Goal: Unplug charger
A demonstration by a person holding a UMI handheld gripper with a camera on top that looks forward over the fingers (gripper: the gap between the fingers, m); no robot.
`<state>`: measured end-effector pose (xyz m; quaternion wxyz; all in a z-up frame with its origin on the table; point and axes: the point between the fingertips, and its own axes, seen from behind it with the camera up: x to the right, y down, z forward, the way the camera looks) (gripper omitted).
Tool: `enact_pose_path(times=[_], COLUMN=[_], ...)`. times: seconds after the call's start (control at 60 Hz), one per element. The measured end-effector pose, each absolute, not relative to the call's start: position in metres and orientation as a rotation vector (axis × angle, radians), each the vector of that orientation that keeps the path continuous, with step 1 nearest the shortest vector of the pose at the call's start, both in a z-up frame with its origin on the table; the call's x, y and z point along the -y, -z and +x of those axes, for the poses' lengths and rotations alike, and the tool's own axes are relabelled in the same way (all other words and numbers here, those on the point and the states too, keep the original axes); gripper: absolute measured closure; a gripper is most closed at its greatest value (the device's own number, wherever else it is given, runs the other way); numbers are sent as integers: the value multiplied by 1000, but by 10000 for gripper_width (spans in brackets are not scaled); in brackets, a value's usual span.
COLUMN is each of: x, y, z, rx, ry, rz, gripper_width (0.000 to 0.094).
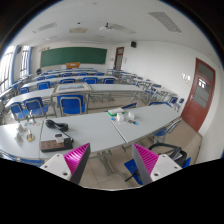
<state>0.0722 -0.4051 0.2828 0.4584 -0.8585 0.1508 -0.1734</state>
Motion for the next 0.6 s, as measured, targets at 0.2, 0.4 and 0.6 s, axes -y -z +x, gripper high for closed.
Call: enact_pose_path(times=[0.2,0.4,0.6], x=[412,421,369], y=[-260,-205,-135], z=[78,67,-20], rx=[-387,-304,-181], ry=[391,378,179], rz=[-2148,-2205,-2245], gripper_width=[79,87,83])
